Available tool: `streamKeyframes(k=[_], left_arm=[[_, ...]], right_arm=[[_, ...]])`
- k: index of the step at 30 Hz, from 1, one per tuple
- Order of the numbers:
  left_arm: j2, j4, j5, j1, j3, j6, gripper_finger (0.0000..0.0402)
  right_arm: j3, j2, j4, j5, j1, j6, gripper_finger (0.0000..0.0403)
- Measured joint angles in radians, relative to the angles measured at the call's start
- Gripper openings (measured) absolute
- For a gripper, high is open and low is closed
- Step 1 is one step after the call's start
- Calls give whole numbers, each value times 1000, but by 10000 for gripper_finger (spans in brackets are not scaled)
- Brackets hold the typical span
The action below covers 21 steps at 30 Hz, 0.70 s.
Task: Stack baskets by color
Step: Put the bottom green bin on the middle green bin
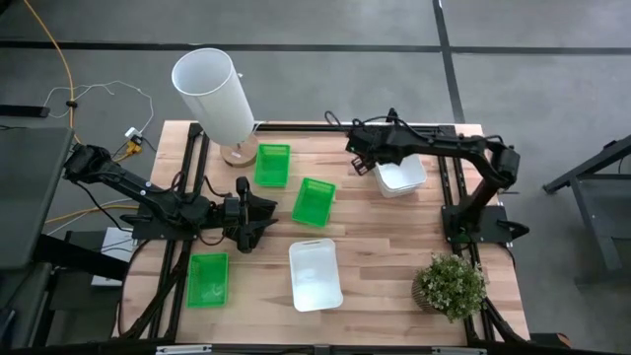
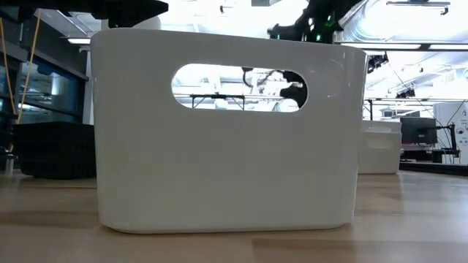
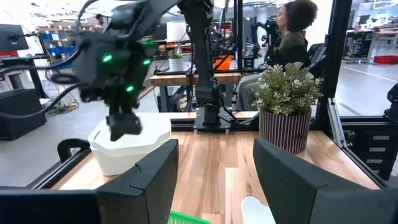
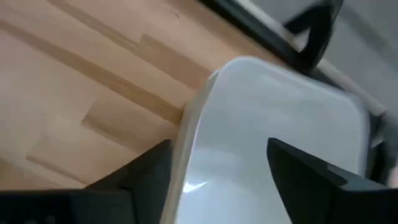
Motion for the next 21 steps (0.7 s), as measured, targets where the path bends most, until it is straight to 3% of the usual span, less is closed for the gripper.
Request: streamKeyframes(k=[7, 10, 14, 21], left_arm=[[0, -1, 0, 0, 0, 0, 195], [0, -7, 2, 0, 0, -7, 195], [0, -6, 10, 0, 0, -68, 195], [0, 2, 11, 0, 0, -105, 195]], right_arm=[[-159, -161, 10, 191, 200, -47, 267], [-276, -273, 111, 231, 292, -21, 266], [-439, -440, 453, 238, 413, -92, 266], [-710, -584, 1248, 49, 532, -434, 266]])
